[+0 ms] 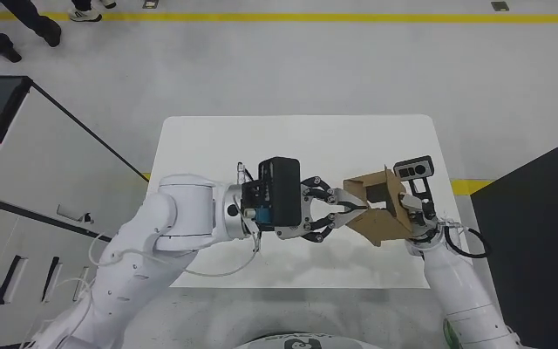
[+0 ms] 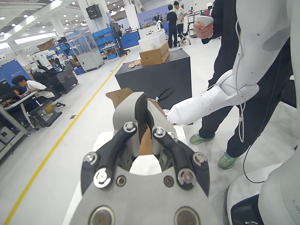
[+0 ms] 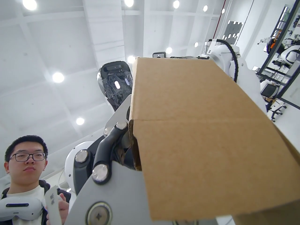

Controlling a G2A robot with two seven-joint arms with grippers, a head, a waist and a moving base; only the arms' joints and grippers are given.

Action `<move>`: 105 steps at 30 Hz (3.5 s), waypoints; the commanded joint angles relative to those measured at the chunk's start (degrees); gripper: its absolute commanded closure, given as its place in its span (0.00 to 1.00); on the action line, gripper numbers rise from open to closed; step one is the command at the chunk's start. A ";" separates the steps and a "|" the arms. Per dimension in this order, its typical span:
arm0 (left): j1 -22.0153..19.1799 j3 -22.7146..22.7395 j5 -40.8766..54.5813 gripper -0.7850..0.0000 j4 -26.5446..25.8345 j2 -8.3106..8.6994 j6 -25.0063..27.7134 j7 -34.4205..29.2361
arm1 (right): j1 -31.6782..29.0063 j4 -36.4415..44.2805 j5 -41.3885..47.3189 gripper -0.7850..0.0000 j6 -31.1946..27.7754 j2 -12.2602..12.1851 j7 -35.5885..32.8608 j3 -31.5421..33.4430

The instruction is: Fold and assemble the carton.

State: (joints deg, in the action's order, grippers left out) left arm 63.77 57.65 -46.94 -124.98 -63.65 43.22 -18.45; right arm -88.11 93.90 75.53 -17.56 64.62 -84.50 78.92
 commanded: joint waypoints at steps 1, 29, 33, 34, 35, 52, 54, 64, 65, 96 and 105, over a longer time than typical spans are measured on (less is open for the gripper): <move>-0.44 -0.78 0.38 1.00 0.26 -0.11 0.45 -0.03 | 0.07 -0.12 -0.12 1.00 -0.20 0.12 0.18 0.08; -3.19 -7.21 -1.35 1.00 2.63 -1.63 -0.37 0.22 | -0.32 2.95 -0.87 1.00 1.28 2.07 -3.50 1.73; -3.43 -8.23 -1.18 1.00 2.44 -1.85 -0.53 -0.10 | -0.96 3.82 -1.40 1.00 1.28 2.33 -3.50 2.05; -3.50 -8.36 -1.18 1.00 2.44 -1.90 -0.62 -0.14 | -1.14 4.00 -1.53 1.00 1.28 2.37 -3.50 2.10; -3.56 -8.43 -1.22 1.00 2.43 -1.94 -0.75 -0.17 | -1.31 4.19 -1.61 1.00 1.28 2.41 -3.50 2.12; -3.57 -8.63 -0.64 1.00 1.52 -2.24 -1.36 -1.19 | -2.67 4.67 -1.07 1.00 1.30 2.62 -3.50 2.90; -3.66 -8.75 -0.48 1.00 1.62 -2.29 -1.38 -1.38 | -2.65 4.62 -1.07 1.00 1.28 2.65 -3.50 2.95; -3.70 -8.61 -0.31 1.00 1.68 -2.42 -1.41 -1.66 | -2.65 5.00 -1.03 1.00 1.28 2.92 -3.50 2.36; -3.66 -8.58 -0.30 1.00 1.69 -2.41 -1.37 -1.78 | -2.69 5.13 -1.04 1.00 1.28 2.95 -3.50 2.37; -2.37 -8.62 -1.16 1.00 1.58 -2.60 -0.82 -1.41 | -4.08 5.68 -1.23 1.00 1.28 3.55 -3.50 3.17; -2.46 -7.04 -1.04 1.00 1.52 -2.44 -0.58 -1.99 | -4.30 5.53 -1.45 1.00 1.48 3.58 -3.50 3.53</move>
State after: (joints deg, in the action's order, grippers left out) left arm 61.24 50.57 -48.04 -123.39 -66.10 42.55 -20.35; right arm -92.39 99.43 74.08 -16.14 68.20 -88.00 82.40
